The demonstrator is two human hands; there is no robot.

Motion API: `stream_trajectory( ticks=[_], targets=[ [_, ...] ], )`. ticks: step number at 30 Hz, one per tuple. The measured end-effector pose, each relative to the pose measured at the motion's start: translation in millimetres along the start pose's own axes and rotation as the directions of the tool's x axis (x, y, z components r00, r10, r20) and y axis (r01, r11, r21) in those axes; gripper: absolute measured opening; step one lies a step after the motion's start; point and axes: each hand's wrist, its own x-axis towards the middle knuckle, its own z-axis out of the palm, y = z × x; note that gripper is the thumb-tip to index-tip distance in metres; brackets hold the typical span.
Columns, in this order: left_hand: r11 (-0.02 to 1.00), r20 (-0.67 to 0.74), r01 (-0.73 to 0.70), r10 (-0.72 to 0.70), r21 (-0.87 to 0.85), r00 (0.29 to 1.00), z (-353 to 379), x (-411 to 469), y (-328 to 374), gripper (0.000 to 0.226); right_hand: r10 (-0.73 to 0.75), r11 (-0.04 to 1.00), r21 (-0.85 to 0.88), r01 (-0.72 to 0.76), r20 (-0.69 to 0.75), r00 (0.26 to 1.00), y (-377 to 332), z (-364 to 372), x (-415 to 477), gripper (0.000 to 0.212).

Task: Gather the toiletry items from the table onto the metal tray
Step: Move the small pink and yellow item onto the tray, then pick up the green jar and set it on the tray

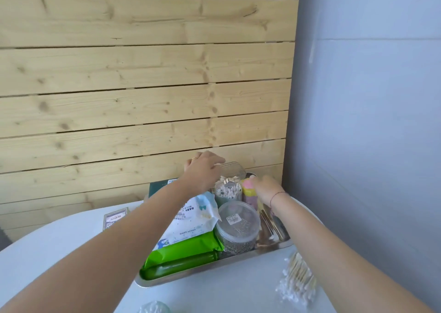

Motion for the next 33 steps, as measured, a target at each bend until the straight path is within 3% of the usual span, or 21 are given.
stream_trajectory(
  ticks=[3, 5, 9, 13, 16, 18, 20, 22, 25, 28, 33],
  targets=[
    [0.982, -0.067, 0.099, -0.111, -0.158, 0.992, -33.7, -27.2, -36.5, 0.04, -0.169, 0.983, -0.105, 0.152, -0.184, 0.968, -21.5, -4.2, -22.3, 0.05],
    [0.963, -0.116, 0.179, -0.205, -0.2, 0.972, -53.1, -47.7, -67.3, 0.038, -0.337, 0.934, -0.199, 0.298, -0.208, 0.918, -46.1, 5.6, -44.9, 0.048],
    [0.899, -0.145, 0.317, -0.372, -0.304, 0.917, -80.3, -93.4, -125.2, 0.036, -0.589, 0.79, -0.258, 0.557, -0.063, 0.806, -100.0, 52.8, -91.1, 0.048],
    [0.867, -0.139, 0.362, -0.427, -0.343, 0.893, -91.7, -138.4, -166.8, 0.035, -0.673, 0.688, -0.248, 0.682, 0.133, 0.727, -132.0, 113.2, -122.9, 0.045],
    [0.849, -0.14, 0.409, -0.474, -0.335, 0.869, -88.5, -173.0, -195.5, 0.035, -0.653, 0.626, -0.259, 0.735, 0.341, 0.676, -143.1, 171.1, -138.8, 0.048],
    [0.835, -0.103, 0.456, -0.506, -0.306, 0.857, -78.7, -193.1, -211.9, 0.04, -0.564, 0.57, -0.304, 0.764, 0.531, 0.632, -142.0, 210.6, -145.4, 0.059],
    [0.825, -0.065, 0.475, -0.516, -0.306, 0.854, -65.4, -208.5, -222.8, 0.046, -0.427, 0.366, -0.434, 0.823, 0.708, 0.563, -134.0, 242.4, -146.7, 0.077],
    [0.823, -0.043, 0.476, -0.512, -0.31, 0.858, -54.8, -224.9, -235.0, 0.049, -0.318, 0.126, -0.51, 0.851, 0.791, 0.522, -128.6, 269.5, -149.8, 0.088],
    [0.831, -0.025, 0.463, -0.494, -0.308, 0.869, -43.9, -239.8, -247.8, 0.051, -0.278, -0.016, -0.538, 0.843, 0.812, 0.513, -128.5, 290.2, -149.0, 0.082],
    [0.828, -0.057, 0.466, -0.506, -0.31, 0.861, -37.7, -247.8, -253.4, 0.054, -0.287, -0.014, -0.559, 0.829, 0.796, 0.533, -133.1, 294.5, -149.1, 0.066],
    [0.823, -0.214, 0.402, -0.511, -0.402, 0.832, -32.7, -250.7, -238.0, 0.062, -0.446, 0.245, -0.53, 0.812, 0.682, 0.58, -139.1, 265.9, -160.4, 0.052]
  ],
)
